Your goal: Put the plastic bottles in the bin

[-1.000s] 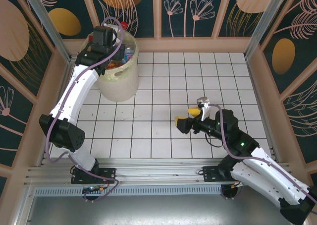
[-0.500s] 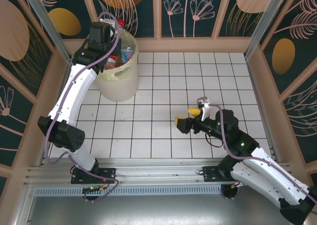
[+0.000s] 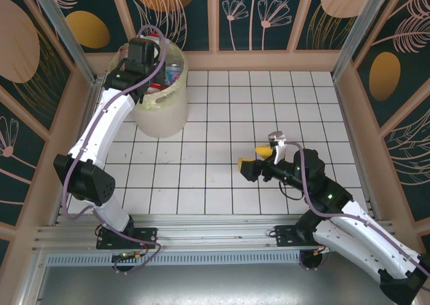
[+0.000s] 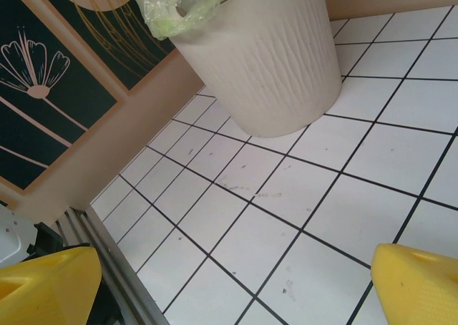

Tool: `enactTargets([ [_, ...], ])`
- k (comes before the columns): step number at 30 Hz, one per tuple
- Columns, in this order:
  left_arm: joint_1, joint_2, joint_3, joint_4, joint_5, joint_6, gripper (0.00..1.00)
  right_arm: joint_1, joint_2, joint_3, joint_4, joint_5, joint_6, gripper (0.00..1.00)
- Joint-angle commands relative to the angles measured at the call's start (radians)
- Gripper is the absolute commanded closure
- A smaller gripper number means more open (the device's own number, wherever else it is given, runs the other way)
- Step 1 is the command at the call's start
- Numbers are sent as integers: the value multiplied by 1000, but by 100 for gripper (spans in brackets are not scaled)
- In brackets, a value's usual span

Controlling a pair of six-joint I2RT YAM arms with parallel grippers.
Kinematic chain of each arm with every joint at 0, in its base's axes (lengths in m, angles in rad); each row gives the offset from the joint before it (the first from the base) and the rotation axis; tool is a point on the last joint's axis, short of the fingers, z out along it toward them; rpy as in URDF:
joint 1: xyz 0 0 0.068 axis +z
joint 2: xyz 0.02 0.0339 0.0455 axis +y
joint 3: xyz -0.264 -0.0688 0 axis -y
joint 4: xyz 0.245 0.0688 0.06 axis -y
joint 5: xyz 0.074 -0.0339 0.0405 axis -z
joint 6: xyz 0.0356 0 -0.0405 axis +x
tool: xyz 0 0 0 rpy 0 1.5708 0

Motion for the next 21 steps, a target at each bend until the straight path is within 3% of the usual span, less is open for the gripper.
enactTargets([
  [1,7,-32,-10,12,2,-20,48,1,-13,-18,16,9,15,3],
  [6,8,-9,95,-3,25,-22,45,1,-5,-19,24,6,17,2],
  [14,9,81,261,-4,23,-16,29,2,-11,-17,14,8,20,3],
  [21,19,195,337,-9,-31,9,29,2,-19,-17,13,10,25,3],
])
